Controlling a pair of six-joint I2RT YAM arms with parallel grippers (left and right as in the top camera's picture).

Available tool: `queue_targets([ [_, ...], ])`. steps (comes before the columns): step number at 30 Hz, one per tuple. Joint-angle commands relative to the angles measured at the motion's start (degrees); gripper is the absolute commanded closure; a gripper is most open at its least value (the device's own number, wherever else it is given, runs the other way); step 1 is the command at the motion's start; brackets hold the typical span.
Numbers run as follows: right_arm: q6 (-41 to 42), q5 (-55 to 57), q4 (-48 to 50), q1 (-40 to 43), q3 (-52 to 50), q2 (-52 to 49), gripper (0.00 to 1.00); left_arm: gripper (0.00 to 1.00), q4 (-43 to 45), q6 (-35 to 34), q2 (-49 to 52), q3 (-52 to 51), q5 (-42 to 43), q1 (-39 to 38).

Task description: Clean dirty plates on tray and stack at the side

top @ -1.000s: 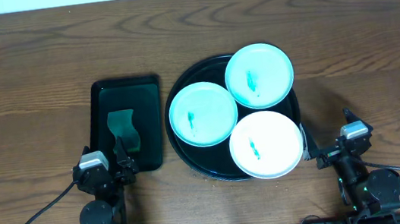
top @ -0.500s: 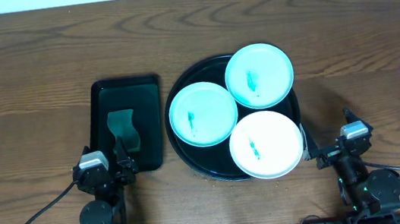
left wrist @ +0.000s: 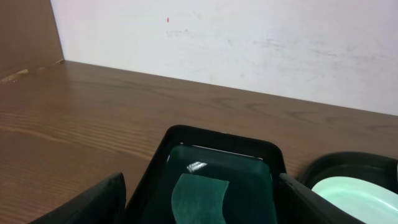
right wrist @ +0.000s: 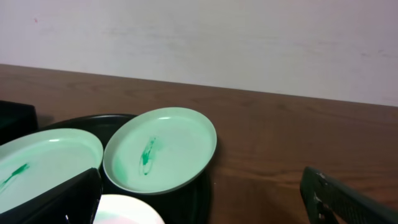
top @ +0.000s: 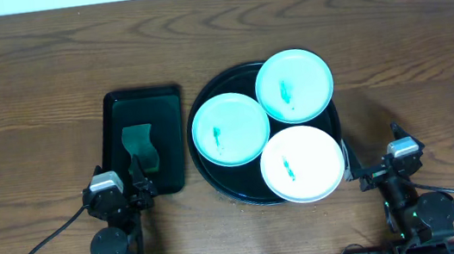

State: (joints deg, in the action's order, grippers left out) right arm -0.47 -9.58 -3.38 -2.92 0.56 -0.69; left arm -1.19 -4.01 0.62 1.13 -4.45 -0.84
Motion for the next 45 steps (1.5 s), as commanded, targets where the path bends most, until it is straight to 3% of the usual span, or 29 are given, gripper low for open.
queue_targets([
  [1, -0.5, 0.7, -0.1, 0.3, -0.2, 0.3, 0.01, 0.24, -2.6, 0.8, -0.3, -0.9, -0.5, 0.3],
  [15, 1.1, -1.3, 2.4, 0.3, -0.2, 0.3, 0.01, 0.24, 3.3, 0.8, -0.3, 0.5, -1.1, 0.3],
  [21, 3.0, -1.7, 2.8, 0.3, 0.6, 0.0, 0.01, 0.24, 1.4, 0.7, 2.0, 2.9, -0.1, 0.3],
  [27, 3.0, -1.7, 2.8, 0.3, 4.9, -4.3, 0.01, 0.24, -5.1, 0.7, 7.7, 12.6, 0.6, 0.3],
  [38, 3.6, -5.8, -1.6, 0.3, 27.7, -31.6, 0.01, 0.24, -20.3, 0.3, 30.1, 36.6, 8.5, 0.3],
  [45, 3.6, -13.1, -17.0, 0.3, 48.7, -53.6, 0.01, 0.24, -39.1, 0.3, 46.2, 54.8, 10.5, 0.3],
])
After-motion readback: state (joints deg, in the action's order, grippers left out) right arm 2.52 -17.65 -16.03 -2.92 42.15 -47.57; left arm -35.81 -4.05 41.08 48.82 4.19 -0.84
